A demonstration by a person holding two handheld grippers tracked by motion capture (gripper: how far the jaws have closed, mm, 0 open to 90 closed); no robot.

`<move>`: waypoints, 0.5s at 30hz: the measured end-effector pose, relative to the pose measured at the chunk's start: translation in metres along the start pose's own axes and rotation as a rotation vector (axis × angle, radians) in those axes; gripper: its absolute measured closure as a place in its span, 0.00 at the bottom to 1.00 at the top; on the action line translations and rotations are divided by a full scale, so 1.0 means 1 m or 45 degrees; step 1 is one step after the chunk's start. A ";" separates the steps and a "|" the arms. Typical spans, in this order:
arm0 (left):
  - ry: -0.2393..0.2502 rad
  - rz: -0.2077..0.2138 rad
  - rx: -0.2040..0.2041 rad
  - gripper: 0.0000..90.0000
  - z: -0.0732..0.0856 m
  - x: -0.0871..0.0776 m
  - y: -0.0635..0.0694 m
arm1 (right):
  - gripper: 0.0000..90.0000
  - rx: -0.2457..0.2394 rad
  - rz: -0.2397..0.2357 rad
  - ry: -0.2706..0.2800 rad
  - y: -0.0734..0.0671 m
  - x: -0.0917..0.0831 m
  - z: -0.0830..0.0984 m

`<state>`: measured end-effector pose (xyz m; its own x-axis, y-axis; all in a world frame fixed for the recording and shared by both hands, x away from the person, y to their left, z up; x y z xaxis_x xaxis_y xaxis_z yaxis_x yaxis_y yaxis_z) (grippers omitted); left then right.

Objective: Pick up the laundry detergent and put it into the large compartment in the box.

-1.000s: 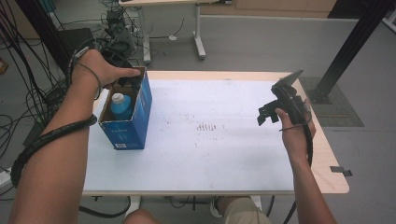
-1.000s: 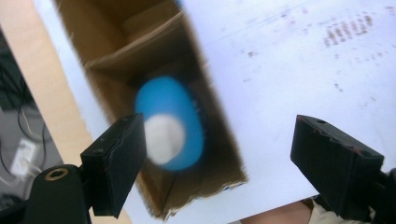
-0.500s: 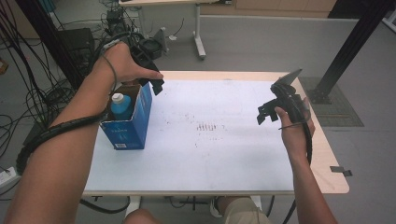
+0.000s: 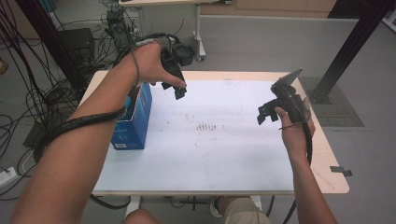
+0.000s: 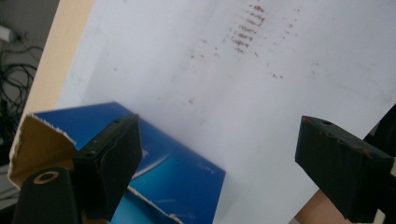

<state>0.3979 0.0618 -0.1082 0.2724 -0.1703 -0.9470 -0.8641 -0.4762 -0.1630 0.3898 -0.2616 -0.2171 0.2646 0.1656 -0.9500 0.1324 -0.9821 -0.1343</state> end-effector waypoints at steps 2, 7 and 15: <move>0.006 0.005 0.027 0.17 -0.005 0.002 0.004 | 0.06 0.001 -0.001 -0.001 0.001 0.000 0.000; 0.026 0.004 0.108 0.15 -0.013 0.006 0.015 | 0.06 0.007 -0.004 -0.006 0.004 0.002 0.001; 0.027 0.016 0.168 0.15 -0.021 0.009 0.023 | 0.06 0.012 -0.005 -0.006 0.005 0.001 0.001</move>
<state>0.3894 0.0313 -0.1144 0.2692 -0.1946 -0.9432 -0.9151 -0.3568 -0.1876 0.3893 -0.2666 -0.2190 0.2596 0.1694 -0.9507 0.1242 -0.9822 -0.1411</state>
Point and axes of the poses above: each handheld gripper's, and its own axes: x roughly forward along the jaws, z roughly out of its underside, y roughly to its right, the point moved 6 cm from there along x, roughly forward along the jaws, and after that the axes turned 10 degrees about y, right-handed, at the moved point
